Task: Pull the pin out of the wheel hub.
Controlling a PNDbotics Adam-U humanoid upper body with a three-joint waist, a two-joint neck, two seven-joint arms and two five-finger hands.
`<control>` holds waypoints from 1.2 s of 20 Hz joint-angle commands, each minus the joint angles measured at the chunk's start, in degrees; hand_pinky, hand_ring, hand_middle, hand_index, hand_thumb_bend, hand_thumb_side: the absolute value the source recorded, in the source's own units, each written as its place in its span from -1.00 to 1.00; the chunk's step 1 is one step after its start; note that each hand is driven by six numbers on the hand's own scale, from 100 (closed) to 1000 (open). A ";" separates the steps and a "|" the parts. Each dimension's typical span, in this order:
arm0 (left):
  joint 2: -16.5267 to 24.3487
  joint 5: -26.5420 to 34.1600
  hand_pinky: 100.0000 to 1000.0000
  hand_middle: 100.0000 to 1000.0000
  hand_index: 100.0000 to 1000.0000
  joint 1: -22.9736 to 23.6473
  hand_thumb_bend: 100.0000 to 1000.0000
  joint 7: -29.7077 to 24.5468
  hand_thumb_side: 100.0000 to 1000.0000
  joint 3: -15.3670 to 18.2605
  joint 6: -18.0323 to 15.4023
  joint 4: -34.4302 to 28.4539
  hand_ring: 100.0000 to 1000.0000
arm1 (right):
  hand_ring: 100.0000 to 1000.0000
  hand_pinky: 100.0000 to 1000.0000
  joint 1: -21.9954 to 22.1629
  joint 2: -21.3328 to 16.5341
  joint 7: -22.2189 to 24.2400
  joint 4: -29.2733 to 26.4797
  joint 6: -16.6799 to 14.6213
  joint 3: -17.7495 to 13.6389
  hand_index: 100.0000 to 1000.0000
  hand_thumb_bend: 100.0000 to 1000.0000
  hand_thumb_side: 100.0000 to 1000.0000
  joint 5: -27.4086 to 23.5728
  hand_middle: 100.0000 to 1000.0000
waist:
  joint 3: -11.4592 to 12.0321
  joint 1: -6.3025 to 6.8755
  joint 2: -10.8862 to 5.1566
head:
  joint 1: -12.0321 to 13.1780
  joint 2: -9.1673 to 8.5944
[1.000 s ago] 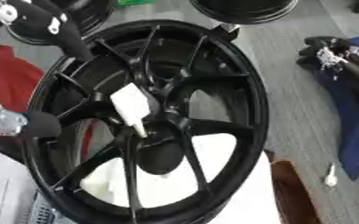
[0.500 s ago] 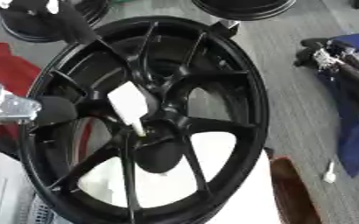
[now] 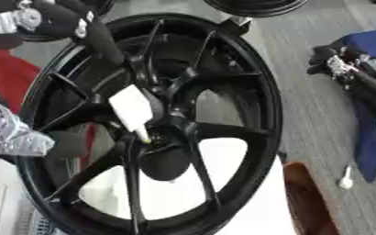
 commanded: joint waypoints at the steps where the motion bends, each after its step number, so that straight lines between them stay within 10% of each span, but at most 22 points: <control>1: 0.49 -1.27 0.56 0.47 0.65 -1.25 -0.02 -0.59 -0.36 0.95 -2.96 -0.55 0.50 | 0.39 0.94 -0.38 -0.74 0.44 -1.19 -0.17 -0.24 0.54 -1.00 -0.01 0.96 0.27 | -0.37 0.10 -0.37 | 0.20 -0.81; 16: 0.57 -8.13 0.56 0.46 0.65 0.63 -0.02 -0.28 -0.44 2.81 -16.66 -0.55 0.50 | 0.39 0.94 0.29 -0.32 1.64 -4.69 0.04 0.05 0.54 -1.00 0.02 3.83 0.27 | -2.45 1.19 2.25 | 0.85 -1.59; 24: -0.10 -4.80 0.58 0.51 0.67 0.02 0.05 -5.56 -0.34 2.86 -18.24 1.70 0.53 | 0.40 0.94 0.19 -0.09 2.06 -4.30 0.19 0.38 0.54 -1.00 0.03 3.91 0.28 | -2.89 1.44 1.96 | -1.21 -4.40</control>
